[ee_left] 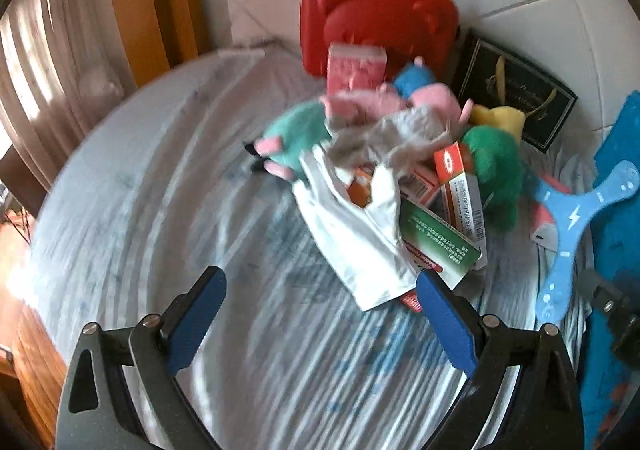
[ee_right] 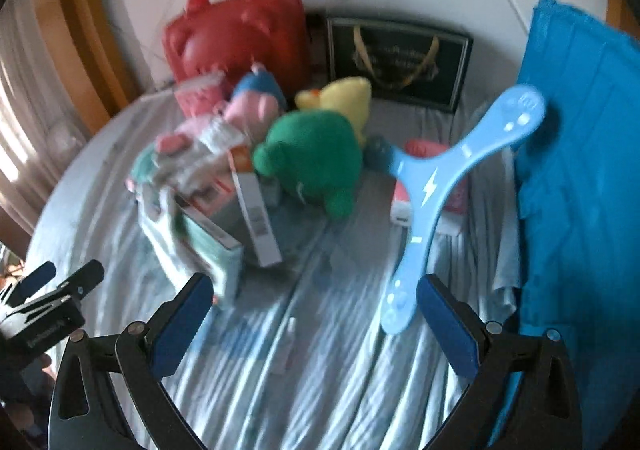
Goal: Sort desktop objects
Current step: 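Return both tools from the crate to the pile on the table, then grasp the white glove with left tool while right tool grasps white-orange box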
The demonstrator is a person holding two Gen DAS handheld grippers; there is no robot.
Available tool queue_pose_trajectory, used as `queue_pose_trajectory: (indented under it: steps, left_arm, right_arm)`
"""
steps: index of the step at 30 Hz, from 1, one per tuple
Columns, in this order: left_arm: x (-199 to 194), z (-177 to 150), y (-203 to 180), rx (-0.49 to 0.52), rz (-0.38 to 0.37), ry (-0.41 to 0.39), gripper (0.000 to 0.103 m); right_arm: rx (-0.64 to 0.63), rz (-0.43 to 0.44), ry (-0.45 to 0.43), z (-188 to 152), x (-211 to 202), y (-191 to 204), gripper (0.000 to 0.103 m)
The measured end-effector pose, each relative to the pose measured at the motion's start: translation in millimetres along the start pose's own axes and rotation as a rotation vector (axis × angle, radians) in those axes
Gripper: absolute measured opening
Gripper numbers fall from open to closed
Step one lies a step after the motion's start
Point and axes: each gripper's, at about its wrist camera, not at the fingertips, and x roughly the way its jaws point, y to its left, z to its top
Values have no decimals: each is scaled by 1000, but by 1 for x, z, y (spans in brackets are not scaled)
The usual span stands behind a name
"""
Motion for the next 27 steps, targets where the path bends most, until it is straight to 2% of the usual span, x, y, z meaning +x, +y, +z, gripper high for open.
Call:
queue_pose_trajectory:
  steps: [6,10,12,15,19,22,25,27]
  left_arm:
    - [45,22,-34,-55,-16,56,97]
    - [80,36,-50,-115,13,99,97]
    - [100,36,-56,-100,26,131,97]
    - [116,26,-57,-65,-8,165,96]
    - [99,1,-42,41,-2,130,63]
    - [93,-17,-24,79,-11,150,61]
    - [89,-25,-11,103,34,138,61]
    - [89,-26,4,88,69,125,61]
  right_arm:
    - [58,-23,41,1,37,-23,103]
    - [122,-44,58,2,52,-42,103]
    - [150,-45,66,2,59,-49,103]
    - [154,-41,85,0,71,-50,103]
    - [117,8,101,-1,82,-35,103]
    - [79,62,117,-2,94,-17,103]
    - [40,114,129,0,107,6,103]
    - [1,117,125,4,112,19,103]
